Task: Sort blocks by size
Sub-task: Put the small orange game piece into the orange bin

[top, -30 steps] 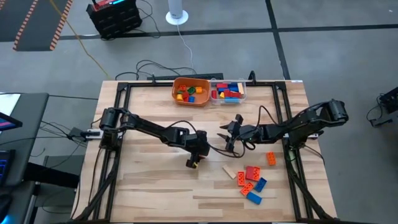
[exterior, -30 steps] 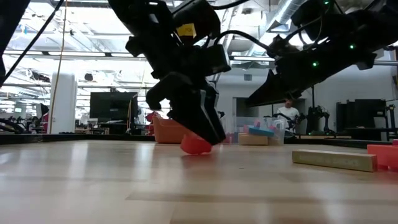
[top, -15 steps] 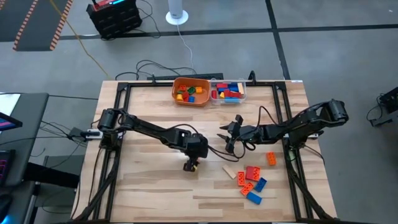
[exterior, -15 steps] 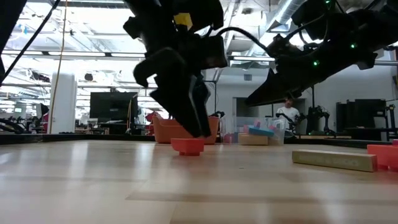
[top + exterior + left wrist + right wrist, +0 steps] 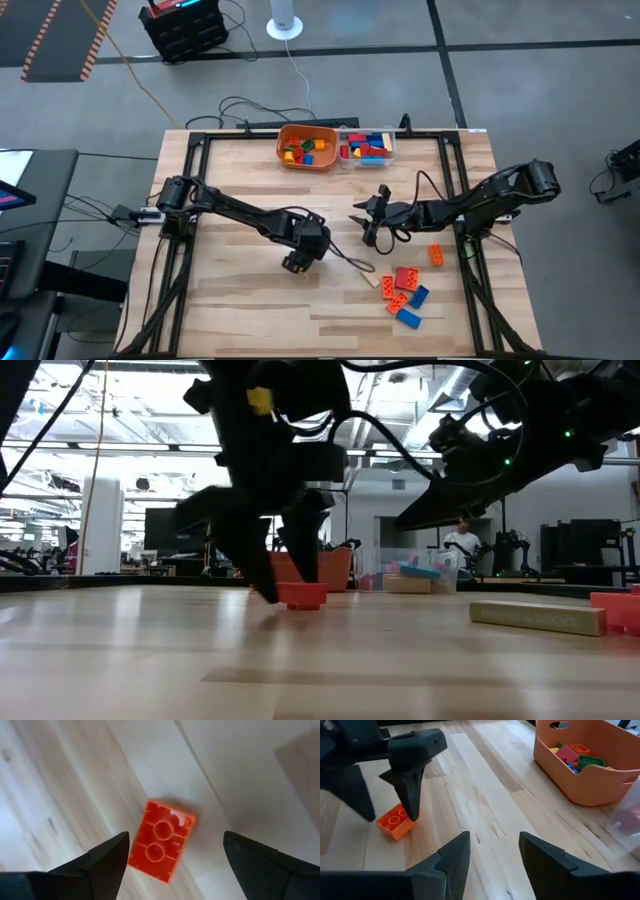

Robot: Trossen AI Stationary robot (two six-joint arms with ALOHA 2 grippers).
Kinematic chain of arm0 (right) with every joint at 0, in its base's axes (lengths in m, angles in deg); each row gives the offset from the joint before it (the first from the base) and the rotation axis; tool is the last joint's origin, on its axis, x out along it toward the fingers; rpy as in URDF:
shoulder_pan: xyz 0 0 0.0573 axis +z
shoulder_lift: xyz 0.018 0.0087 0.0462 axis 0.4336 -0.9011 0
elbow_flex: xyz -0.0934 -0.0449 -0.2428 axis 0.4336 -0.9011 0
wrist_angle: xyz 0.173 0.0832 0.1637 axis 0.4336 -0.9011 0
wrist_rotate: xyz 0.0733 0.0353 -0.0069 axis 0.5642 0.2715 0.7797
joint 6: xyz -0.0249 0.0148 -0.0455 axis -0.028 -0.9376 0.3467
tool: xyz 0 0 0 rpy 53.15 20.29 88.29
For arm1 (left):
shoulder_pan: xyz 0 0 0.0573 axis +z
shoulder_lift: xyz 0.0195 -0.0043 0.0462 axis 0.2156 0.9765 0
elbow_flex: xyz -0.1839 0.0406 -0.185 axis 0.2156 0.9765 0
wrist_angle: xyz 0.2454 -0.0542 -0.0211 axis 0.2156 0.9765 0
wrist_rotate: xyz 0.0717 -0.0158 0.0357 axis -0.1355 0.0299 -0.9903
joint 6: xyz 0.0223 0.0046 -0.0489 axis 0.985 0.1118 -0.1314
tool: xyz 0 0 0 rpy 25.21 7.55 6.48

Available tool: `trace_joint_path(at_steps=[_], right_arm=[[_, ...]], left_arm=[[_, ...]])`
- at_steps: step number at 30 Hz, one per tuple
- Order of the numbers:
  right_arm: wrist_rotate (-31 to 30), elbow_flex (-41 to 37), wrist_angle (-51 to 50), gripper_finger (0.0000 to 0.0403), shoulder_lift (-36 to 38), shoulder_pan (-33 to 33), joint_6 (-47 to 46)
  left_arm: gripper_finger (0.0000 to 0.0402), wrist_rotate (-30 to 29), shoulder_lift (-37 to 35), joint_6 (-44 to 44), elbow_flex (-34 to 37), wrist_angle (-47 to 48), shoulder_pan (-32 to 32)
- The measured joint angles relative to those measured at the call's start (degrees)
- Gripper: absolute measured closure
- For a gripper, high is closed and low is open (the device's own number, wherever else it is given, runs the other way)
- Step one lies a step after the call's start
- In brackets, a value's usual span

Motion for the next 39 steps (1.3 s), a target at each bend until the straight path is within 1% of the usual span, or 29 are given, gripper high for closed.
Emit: trace_joint_path(at_steps=[3,6,9,13,19,21,26,28,31,35,39], right_arm=[[0.0,0.0,0.0,0.0194,0.0,0.0,0.02],[0.01,0.02,-0.08,0.0194,0.0,0.0,0.02],[0.0,0.04,-0.15,0.0194,0.0,0.0,0.02],[0.0,0.02,-0.17,0.0194,0.0,0.0,0.04],[0.0,0.02,-0.2,0.0194,0.0,-0.04,0.04],[0.0,0.02,-0.2,0.0194,0.0,-0.03,0.04],[0.02,0.02,-0.22,0.0194,0.0,-0.02,-0.17],[0.01,0.02,-0.3,0.0194,0.0,-0.02,-0.16],[0.02,0.02,-0.49,0.0194,0.0,-0.02,-0.13],[0.0,0.02,-1.56,0.0194,0.0,-0.07,-0.36],[0.01,0.04,-2.82,0.0194,0.0,-0.17,-2.59]], left_arm=[[0.0083,0.19,0.35,2.62,0.26,0.39,0.31],[0.0084,1.67,0.23,3.48,1.74,-2.44,0.85],[0.01,1.99,0.11,3.64,2.44,-3.35,1.08],[0.0149,2.38,0.06,2.85,2.66,-3.3,1.09],[0.0239,2.6,0.13,1.93,2.71,-3.19,1.11],[0.0259,2.31,0.13,1.07,2.71,-3.53,1.14],[0.0262,2.04,-0.22,-1.25,2.6,-3.24,1.18],[0.0261,1.32,-1.31,-1.08,2.61,-2.24,1.47],[0.025,0.65,-4.18,-0.39,2.6,-1.53,3.37],[0.0248,-1.31,-7.96,1.81,2.6,-1.1,8.48],[0.025,-1.83,-10.31,2.09,2.51,-4.15,16.73]])
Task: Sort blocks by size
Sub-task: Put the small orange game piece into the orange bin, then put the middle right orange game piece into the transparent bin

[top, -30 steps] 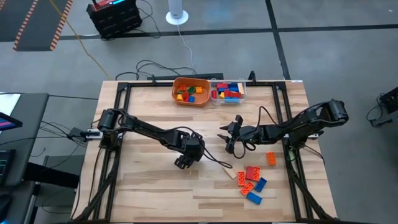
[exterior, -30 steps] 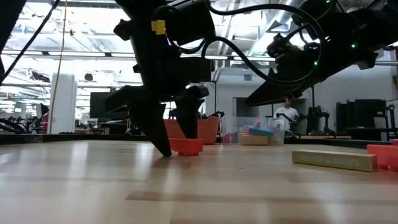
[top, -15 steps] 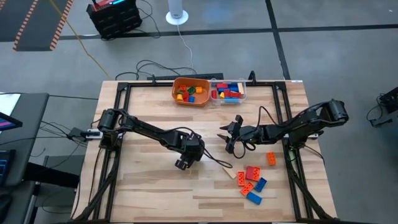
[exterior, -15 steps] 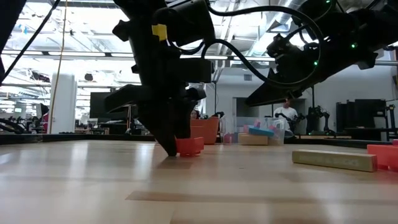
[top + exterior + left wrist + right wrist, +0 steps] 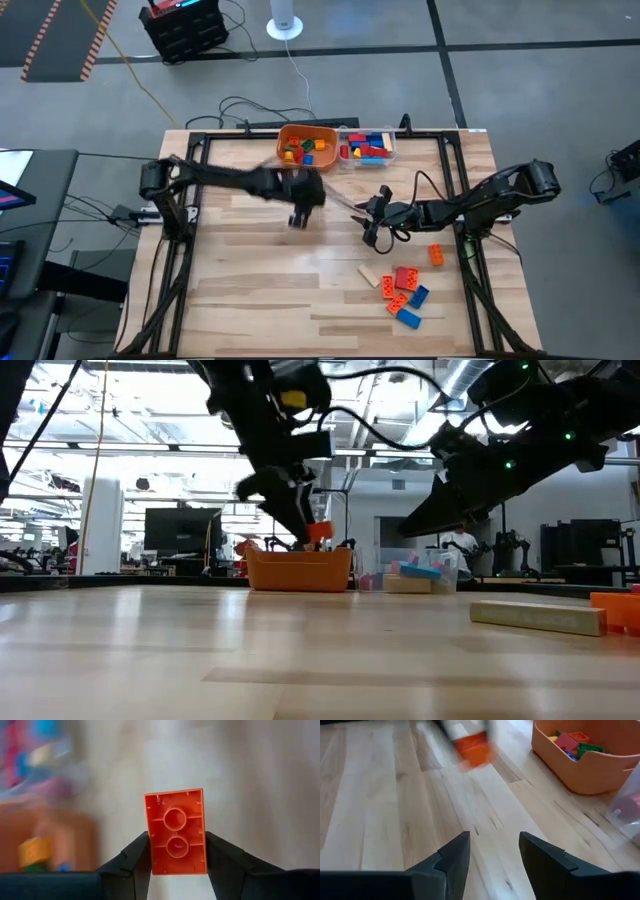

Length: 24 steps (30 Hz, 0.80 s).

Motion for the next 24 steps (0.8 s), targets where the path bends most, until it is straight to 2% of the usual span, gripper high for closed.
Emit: trace_joint_path(at_steps=[7,12,15,19,21,24], right_arm=[[0.01,2.48,-0.97,0.0194,-0.02,0.57,-0.54],[0.01,7.01,-6.92,0.0194,-0.55,1.76,0.62],[0.04,8.11,-8.01,0.0194,-0.52,2.83,0.97],[1.61,8.84,-9.48,0.0187,-0.53,4.88,-0.46],[1.73,10.54,-14.3,0.0179,-0.52,6.2,-3.64],[1.71,15.19,-27.74,0.0166,-0.55,8.66,-11.46]], left_arm=[[0.0245,0.01,0.23,-0.33,0.0,-8.2,14.62],[0.0245,0.11,0.23,-1.0,0.0,-11.26,21.86],[0.0231,2.26,0.23,-2.27,0.0,-9.91,24.44],[0.0187,5.0,0.23,-3.52,0.0,-7.47,25.32],[0.0163,4.96,0.23,-3.27,0.0,-6.21,25.17],[0.0132,3.88,0.16,-2.52,0.0,-4.8,24.19]])
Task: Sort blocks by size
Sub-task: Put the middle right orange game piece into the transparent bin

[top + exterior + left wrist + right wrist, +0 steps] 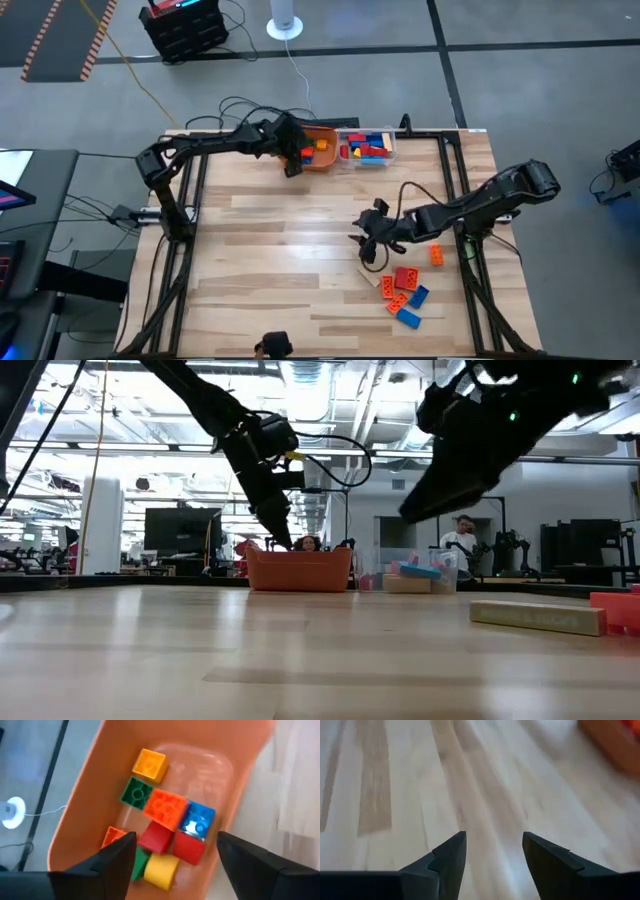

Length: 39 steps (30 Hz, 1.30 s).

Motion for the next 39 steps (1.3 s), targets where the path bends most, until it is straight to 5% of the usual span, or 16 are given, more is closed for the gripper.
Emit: trace_joint_path(at_steps=[7,12,16,22,29,39], right_arm=[[0.28,10.68,-33.27,0.0157,0.32,6.6,-16.73],[13.29,13.11,-59.62,0.0158,0.31,6.22,-29.71],[23.3,12.17,-71.07,0.0158,0.31,5.43,-34.63],[35.57,9.56,-71.49,0.0158,0.28,3.43,-35.45],[37.96,2.5,-66.99,0.0158,0.26,2.49,-35.89],[36.44,-0.6,-52.41,0.0159,0.28,0.93,-32.84]], left_arm=[[0.012,-0.34,-1.5,0.54,0.0,1.11,-6.5],[0.0135,-0.1,-1.62,0.39,0.0,0.91,-13.66],[0.0144,0.62,-1.64,0.3,1.25,-1.7,-18.23],[0.0147,0.66,-1.62,0.79,3.7,-3.06,-21.91],[0.0147,0.54,-5.33,-0.22,9.47,-4.24,-22.61],[0.0147,-1.78,-20.58,-3.88,20.23,-9.5,-22.54]])
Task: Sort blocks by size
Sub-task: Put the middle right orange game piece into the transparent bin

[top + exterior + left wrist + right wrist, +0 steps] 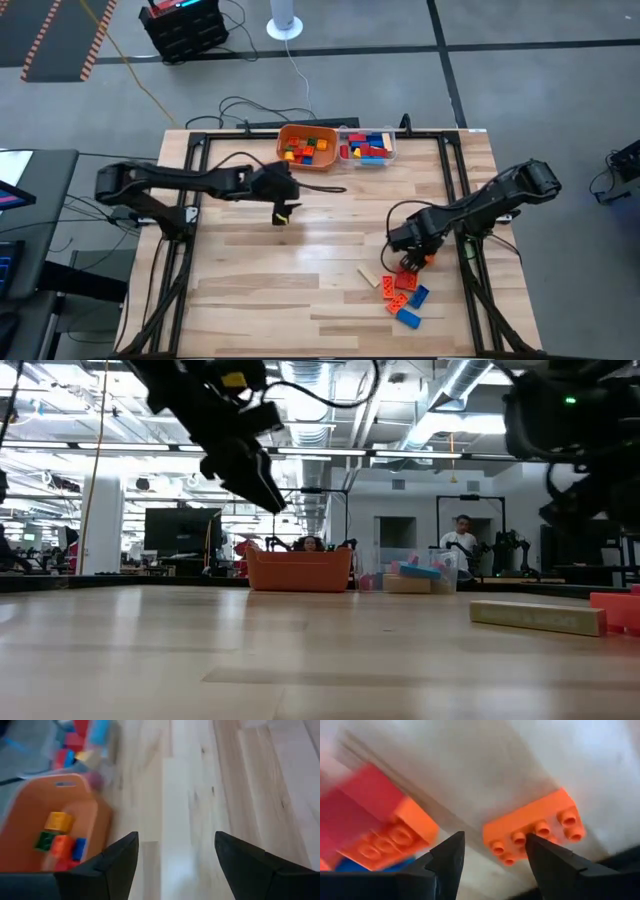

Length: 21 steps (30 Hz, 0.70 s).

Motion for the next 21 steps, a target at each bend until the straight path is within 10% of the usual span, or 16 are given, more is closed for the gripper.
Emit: trace_joint_path(at_steps=[11,21], right_arm=[[-22.82,12.32,-2.35,0.0159,-0.04,-2.76,18.03],[-19.7,10.67,-5.98,0.0159,-0.2,-5.56,0.94]], left_arm=[[0.0147,-3.4,-6.56,-0.53,1.5,0.52,0.0],[0.0147,-2.05,-6.59,-5.27,1.5,5.69,-0.86]])
